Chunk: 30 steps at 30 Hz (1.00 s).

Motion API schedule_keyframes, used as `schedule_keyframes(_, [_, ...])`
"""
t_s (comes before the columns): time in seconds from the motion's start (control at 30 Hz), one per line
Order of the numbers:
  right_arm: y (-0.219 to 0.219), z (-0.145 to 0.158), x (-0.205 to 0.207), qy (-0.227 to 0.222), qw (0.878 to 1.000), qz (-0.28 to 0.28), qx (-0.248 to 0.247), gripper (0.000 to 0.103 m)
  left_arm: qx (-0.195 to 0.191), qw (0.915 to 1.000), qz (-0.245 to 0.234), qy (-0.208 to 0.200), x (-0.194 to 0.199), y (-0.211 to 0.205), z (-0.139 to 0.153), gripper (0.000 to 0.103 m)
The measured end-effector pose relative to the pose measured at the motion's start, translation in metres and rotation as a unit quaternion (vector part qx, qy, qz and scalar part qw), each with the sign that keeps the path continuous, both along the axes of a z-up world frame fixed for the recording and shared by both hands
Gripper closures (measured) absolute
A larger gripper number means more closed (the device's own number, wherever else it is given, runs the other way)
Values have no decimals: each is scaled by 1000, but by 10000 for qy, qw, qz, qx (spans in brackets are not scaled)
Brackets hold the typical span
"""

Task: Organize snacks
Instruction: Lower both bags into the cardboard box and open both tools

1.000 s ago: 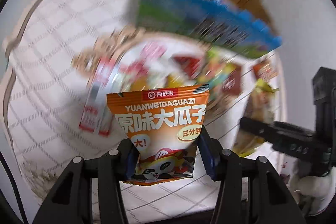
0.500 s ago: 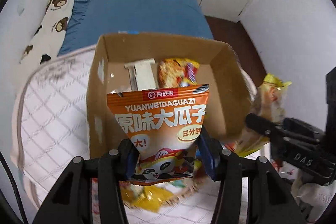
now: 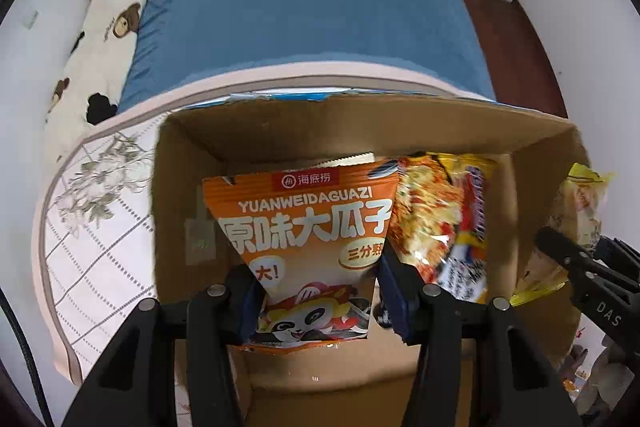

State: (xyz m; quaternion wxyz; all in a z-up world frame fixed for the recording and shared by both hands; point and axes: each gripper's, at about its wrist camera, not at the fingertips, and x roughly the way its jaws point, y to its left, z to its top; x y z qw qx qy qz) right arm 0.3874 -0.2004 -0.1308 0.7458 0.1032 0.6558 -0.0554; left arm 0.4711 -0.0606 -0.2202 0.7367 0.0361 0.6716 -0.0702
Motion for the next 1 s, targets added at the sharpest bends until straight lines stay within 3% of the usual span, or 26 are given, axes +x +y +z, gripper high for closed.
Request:
schedule_keyframes(0.13, [3, -27, 19, 184, 9997, -16, -143, 48, 105, 9995, -14, 283, 12, 1, -23, 52])
schedule_keyframes(0.2, [2, -39, 24, 301, 9992, -23, -244, 24, 78, 9995, 9, 295, 17, 3, -29, 41])
schedule_keyframes(0.27, [0, -48, 28, 317, 9994, -104, -106, 14, -82, 9996, 58, 270, 19, 5, -32, 30])
schedule_keyframes(0.4, [5, -57, 29, 337, 9993, -29, -150, 10, -156, 9997, 17, 185, 18, 1, -30, 22])
schedule_keyframes(0.57, [8, -59, 23, 278, 9995, 14, -133, 9, -117, 9999, 49, -30, 10, -2, -23, 21])
schedule_keyframes(1.0, [31, 1, -41, -458, 9983, 133, -329, 9, -295, 9924, 110, -1192, -61, -1, 42, 21])
